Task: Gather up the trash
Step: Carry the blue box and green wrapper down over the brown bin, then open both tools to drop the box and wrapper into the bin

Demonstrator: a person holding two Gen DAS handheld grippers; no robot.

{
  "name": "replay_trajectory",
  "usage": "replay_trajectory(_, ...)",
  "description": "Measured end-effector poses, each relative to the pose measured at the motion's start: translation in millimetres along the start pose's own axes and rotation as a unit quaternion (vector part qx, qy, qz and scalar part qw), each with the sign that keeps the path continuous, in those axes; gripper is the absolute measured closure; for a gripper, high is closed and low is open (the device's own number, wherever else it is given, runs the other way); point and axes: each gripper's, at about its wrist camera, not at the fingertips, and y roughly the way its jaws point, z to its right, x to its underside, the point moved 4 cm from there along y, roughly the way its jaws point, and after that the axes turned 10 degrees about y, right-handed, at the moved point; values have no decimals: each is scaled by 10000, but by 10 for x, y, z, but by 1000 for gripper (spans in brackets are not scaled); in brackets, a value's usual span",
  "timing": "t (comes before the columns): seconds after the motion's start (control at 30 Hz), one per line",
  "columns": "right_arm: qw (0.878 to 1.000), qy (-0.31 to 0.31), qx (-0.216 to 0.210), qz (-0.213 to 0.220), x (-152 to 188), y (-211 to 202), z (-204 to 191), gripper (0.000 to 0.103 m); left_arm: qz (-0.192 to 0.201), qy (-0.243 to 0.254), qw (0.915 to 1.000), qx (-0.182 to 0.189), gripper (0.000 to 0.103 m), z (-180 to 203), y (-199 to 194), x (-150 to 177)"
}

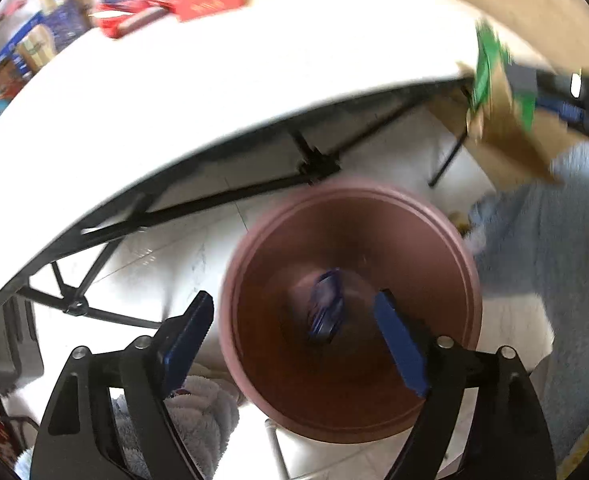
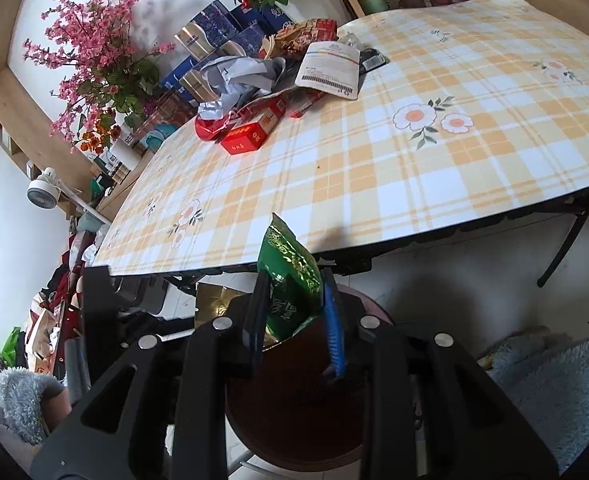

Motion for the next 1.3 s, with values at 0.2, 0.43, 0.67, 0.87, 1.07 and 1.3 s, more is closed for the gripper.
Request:
replay_trajectory(0.2,9994,-259,55,-226,86,114,-96,75,912,-887,9913,-324,9,-354,-513,-8)
replay_trajectory(0.43,9955,-686,329,-570,225,285,-196,75,1606,-1504,9742,-508,6,-616,-1064,8)
replay_trajectory(0.67,9867,-1029,698,-1047,383,502,-227,75,1947,-1618,9619,-1031,6,-683,-1341,259)
replay_trajectory(0.87,9699,-1453,1090,-1620,588,767,-254,75,1874,-1898,9590,-957,6,-832,-1240,327)
replay_trajectory(1.07,9613,-1675,1216,-1817,703,824,-280,75,1888,-2301,9507,-869,6,-990,-1215,400)
replay_trajectory(1.3,9601,-1714,1231,-1835,718,841,-300,74,1897,-2404,9484,-828,6,-1031,-1217,426)
